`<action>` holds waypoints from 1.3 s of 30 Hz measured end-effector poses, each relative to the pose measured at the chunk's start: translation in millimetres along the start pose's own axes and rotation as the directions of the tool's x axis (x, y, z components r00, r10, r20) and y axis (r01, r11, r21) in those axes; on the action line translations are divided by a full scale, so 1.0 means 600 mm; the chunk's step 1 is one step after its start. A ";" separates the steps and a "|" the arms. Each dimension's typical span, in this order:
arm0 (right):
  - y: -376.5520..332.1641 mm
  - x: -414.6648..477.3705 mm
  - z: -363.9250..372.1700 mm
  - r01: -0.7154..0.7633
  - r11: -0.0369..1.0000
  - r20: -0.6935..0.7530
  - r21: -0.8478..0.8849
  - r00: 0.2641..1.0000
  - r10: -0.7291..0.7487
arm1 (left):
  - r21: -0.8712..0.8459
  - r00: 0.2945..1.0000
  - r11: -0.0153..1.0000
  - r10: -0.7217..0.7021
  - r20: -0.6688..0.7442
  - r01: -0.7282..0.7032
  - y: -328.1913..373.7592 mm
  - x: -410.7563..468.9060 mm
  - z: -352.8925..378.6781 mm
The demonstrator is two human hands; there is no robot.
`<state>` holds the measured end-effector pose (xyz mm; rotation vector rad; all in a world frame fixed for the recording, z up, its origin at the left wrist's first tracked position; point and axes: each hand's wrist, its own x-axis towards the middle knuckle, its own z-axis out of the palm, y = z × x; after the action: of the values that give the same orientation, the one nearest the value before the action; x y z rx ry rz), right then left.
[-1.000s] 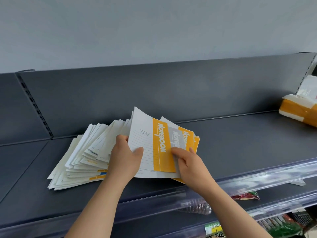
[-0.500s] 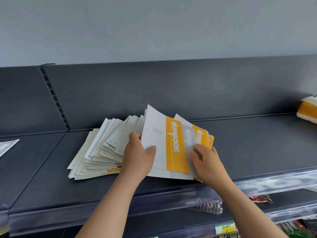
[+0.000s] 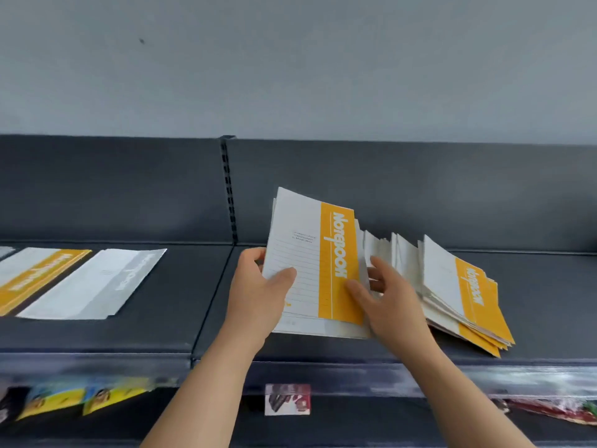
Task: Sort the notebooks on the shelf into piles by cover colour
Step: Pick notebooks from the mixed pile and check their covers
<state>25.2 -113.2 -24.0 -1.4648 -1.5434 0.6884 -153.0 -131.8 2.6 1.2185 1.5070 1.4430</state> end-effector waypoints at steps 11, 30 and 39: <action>-0.200 -0.083 0.325 0.119 0.986 0.240 0.120 0.960 -0.145 | 0.246 0.984 0.968 0.003 -0.178 0.041 -0.064 -0.017 -0.381; -0.276 -0.018 0.588 0.097 0.995 0.323 0.005 0.942 -0.094 | 0.421 0.986 0.905 0.008 -0.167 0.063 -0.150 0.153 -0.585; -0.247 0.077 0.619 0.062 0.946 0.344 -0.317 0.937 0.054 | 0.481 0.997 0.875 -0.019 -0.079 0.055 -0.208 0.266 -0.549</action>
<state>-366.5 -27.1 -59.1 -1.6411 -2.0106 0.7476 -530.4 -76.5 -61.1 1.4231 2.0112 1.1224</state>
